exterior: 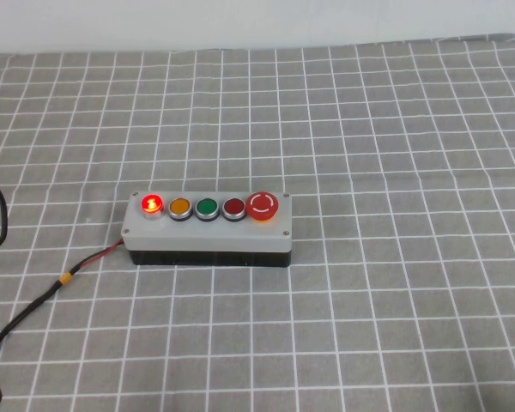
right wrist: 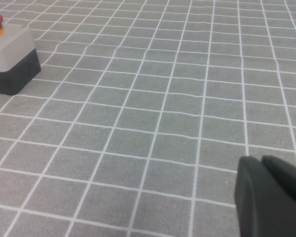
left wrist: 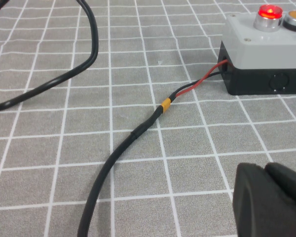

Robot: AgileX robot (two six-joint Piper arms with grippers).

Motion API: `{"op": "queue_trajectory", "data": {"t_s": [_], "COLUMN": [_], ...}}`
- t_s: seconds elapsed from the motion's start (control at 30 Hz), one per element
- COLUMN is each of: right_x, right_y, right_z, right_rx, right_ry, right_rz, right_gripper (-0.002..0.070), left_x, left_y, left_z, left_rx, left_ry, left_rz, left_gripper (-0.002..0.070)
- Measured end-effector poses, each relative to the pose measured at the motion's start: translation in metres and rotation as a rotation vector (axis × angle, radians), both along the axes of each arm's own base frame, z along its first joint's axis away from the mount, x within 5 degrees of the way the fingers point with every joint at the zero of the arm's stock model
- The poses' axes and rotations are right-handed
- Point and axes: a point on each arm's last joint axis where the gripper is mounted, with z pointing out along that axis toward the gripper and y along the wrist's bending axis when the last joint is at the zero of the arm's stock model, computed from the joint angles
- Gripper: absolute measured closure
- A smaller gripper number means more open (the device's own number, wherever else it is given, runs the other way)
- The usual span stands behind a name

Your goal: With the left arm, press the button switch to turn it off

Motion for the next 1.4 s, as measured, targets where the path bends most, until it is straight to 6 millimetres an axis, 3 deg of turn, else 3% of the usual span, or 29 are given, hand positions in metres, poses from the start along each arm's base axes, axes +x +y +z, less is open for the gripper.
{"op": "queue_trajectory", "data": {"t_s": [0.37,0.53,0.77,0.9,1.1,1.27,1.4], "right_x": [0.000,0.000,0.000,0.000,0.000,0.000,0.000], "right_y": [0.000,0.000,0.000,0.000,0.000,0.000,0.000], "right_z": [0.000,0.000,0.000,0.000,0.000,0.000,0.000], "right_rx": [0.000,0.000,0.000,0.000,0.000,0.000,0.000], "right_ry": [0.000,0.000,0.000,0.000,0.000,0.000,0.000], "right_rz": [0.000,0.000,0.000,0.000,0.000,0.000,0.000], "right_gripper": [0.0692,0.0692,0.0692,0.0692,0.0692,0.0692,0.0692], "left_x": [0.002,0.004,-0.003,-0.007,-0.013,-0.026,-0.034], "left_y": [-0.002,-0.004,-0.007,-0.006,0.003,0.008,0.009], "left_z": [0.009,0.025,0.062,0.071,0.083,0.097,0.119], "left_rx": [-0.020,-0.049,-0.122,-0.215,-0.515,-0.565,-0.576], "left_ry": [-0.106,-0.278,-0.688,-0.777,-0.890,-1.109,-1.164], "left_rz": [-0.014,-0.036,-0.089,-0.083,-0.053,-0.059,-0.073], "left_gripper": [0.0676,0.0676,0.0676,0.0676,0.0676,0.0676,0.0676]}}
